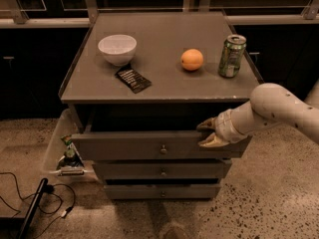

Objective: Open top drawer

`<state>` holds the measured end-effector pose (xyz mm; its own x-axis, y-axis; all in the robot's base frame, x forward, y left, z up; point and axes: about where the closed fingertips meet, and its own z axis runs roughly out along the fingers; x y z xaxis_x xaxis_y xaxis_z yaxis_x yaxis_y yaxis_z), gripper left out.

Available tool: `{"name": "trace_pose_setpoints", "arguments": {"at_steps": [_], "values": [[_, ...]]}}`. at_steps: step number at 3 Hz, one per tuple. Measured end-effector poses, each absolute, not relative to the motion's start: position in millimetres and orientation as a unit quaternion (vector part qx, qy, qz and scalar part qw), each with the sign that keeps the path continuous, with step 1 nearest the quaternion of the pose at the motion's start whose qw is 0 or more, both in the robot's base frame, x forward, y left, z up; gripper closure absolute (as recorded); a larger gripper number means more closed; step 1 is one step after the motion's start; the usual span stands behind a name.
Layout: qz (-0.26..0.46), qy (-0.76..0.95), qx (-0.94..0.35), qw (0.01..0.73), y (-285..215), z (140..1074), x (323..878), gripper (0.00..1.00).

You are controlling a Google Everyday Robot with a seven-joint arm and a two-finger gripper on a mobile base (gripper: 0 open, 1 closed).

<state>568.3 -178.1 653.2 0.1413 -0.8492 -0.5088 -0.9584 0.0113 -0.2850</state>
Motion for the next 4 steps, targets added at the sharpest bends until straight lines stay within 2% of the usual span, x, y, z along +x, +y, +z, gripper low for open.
{"name": "trace_pose_setpoints", "arguments": {"at_steps": [2, 3, 4], "values": [[0.118, 0.672, -0.67, 0.292, -195.3, 632.0, 562.1, 0.12], [0.118, 0.672, -0.67, 0.292, -193.7, 634.6, 562.4, 0.14], [0.126, 0.681, -0.659, 0.293, -202.7, 627.9, 550.2, 0.38]]}}
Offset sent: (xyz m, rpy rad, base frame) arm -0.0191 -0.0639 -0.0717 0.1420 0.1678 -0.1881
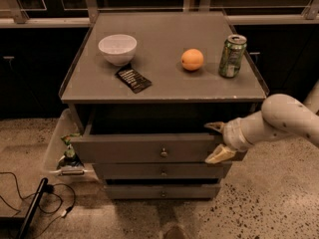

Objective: Open top drawer

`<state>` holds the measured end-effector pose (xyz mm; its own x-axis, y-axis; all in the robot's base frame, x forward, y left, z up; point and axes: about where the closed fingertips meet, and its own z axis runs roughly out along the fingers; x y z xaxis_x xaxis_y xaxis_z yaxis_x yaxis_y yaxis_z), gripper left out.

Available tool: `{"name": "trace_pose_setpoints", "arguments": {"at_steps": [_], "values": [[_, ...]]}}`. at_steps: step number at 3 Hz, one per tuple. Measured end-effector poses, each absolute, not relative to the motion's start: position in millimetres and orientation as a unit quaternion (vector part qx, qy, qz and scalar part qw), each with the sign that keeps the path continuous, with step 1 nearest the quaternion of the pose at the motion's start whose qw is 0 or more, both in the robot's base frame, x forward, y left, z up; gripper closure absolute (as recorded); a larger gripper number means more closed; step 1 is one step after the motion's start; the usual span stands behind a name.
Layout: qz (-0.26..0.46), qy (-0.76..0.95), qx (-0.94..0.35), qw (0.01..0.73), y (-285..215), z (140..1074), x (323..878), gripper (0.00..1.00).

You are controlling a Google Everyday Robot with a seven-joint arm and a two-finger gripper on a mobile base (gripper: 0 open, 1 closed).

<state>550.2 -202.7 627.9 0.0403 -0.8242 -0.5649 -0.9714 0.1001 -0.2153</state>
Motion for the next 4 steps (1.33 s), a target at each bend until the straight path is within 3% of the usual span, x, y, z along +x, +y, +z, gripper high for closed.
{"name": "trace_pose_setpoints", "arguments": {"at_steps": [2, 3, 4], "values": [[0.127, 0.682, -0.658, 0.293, -203.1, 635.2, 551.7, 0.84], [0.125, 0.678, -0.658, 0.303, -199.9, 643.3, 547.9, 0.81], [0.125, 0.678, -0.658, 0.303, -199.9, 643.3, 547.9, 0.58]]}}
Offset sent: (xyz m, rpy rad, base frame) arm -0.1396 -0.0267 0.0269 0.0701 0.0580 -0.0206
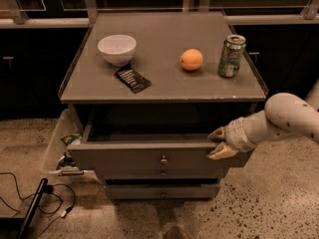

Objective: Open top drawer

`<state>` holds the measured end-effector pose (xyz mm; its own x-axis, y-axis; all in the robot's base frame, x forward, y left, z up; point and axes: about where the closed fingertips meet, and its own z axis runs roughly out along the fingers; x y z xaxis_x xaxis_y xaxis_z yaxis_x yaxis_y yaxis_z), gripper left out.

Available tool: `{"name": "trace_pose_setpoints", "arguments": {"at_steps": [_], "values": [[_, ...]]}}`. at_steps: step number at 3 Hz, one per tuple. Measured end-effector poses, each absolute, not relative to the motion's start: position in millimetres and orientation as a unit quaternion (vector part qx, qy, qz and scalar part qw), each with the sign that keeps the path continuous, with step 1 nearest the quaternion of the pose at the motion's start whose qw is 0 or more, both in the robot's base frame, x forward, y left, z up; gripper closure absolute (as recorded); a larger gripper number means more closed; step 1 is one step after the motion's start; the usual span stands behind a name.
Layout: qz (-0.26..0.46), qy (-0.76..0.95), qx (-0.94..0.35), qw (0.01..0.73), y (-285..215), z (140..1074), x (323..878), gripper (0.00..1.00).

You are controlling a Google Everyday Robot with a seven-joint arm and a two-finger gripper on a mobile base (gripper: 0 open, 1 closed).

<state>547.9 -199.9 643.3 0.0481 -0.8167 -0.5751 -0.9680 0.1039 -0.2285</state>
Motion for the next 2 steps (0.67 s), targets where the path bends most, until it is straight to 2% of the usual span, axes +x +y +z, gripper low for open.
{"name": "trace_pose_setpoints", "arguments": {"at_steps": [2], "values": [[0.132, 0.678, -0.657, 0.301, -200.5, 639.6, 542.9, 0.11]]}}
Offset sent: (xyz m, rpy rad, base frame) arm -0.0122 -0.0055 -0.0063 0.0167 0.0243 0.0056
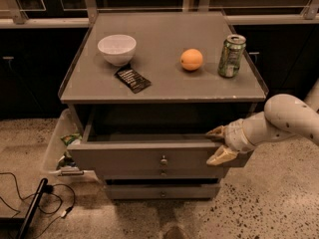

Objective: Open top drawer

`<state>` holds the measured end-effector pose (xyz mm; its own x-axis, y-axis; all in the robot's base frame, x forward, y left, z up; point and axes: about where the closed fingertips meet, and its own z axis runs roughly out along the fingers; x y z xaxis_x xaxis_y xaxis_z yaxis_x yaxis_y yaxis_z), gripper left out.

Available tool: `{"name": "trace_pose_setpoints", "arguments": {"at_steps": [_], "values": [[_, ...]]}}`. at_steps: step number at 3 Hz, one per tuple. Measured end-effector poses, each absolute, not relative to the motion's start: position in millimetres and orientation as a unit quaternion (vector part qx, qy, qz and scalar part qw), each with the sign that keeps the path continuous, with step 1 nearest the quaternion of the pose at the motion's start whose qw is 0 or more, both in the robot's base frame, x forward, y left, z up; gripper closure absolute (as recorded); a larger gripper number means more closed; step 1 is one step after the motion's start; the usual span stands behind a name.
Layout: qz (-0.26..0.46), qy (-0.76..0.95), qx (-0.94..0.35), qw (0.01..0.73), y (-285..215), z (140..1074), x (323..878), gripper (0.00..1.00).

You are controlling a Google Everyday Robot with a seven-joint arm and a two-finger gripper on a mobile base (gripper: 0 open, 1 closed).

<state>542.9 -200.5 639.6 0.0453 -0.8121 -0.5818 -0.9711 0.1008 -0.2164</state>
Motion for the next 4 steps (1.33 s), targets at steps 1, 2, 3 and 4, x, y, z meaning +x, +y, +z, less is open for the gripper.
{"name": "trace_pose_setpoints", "arguments": {"at_steps": [1, 2, 3, 4], "values": [[0.149, 0.683, -0.649, 0.299, -210.1, 631.8, 514.8, 0.0], [0.152, 0.683, -0.649, 0.299, -215.5, 632.7, 495.9, 0.19], [0.152, 0.683, -0.649, 0.299, -215.4, 637.8, 495.9, 0.42], [0.151, 0.678, -0.654, 0.301, -213.2, 644.5, 489.8, 0.65]]}}
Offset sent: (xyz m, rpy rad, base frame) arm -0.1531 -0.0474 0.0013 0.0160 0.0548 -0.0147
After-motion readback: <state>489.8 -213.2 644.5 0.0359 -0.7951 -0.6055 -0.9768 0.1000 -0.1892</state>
